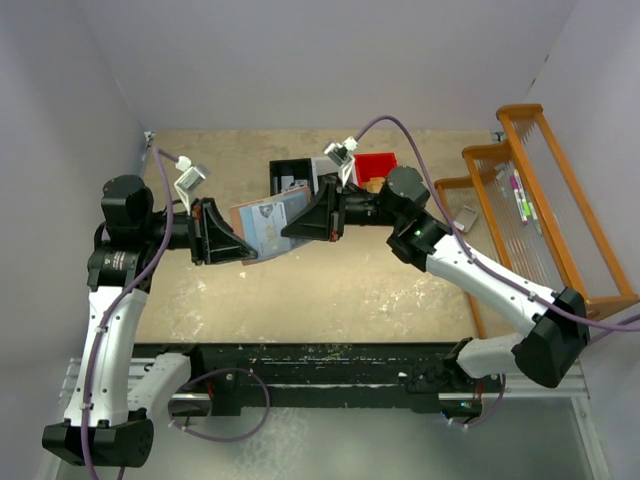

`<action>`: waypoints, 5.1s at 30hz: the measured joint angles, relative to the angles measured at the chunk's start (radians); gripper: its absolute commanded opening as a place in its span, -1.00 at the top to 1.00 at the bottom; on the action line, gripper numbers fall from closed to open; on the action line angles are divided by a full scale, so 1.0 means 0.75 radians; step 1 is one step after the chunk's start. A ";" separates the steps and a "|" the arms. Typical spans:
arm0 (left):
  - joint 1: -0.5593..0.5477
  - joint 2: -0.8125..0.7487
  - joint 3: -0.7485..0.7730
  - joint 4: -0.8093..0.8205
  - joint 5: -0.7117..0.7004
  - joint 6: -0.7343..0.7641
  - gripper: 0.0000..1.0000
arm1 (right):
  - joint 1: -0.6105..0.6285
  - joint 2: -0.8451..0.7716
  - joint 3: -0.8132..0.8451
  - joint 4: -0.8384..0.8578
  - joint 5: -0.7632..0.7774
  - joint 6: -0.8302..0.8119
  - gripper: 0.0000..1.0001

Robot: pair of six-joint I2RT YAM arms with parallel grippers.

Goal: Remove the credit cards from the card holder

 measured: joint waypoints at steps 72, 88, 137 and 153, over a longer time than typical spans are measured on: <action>-0.072 0.642 0.073 -0.710 -0.615 0.810 1.00 | -0.425 0.201 0.078 -0.744 0.330 -0.411 1.00; -0.279 1.080 0.219 -0.763 -1.404 1.131 1.00 | -0.425 1.068 0.788 -0.738 0.438 -0.438 1.00; -0.206 0.342 -0.176 0.044 -1.548 0.963 -0.99 | -0.381 -0.041 0.016 -0.927 1.306 -0.551 -0.99; -0.191 0.187 -0.744 0.674 -1.694 0.811 -0.99 | -0.405 -0.454 -0.658 -0.854 2.221 -0.649 -0.99</action>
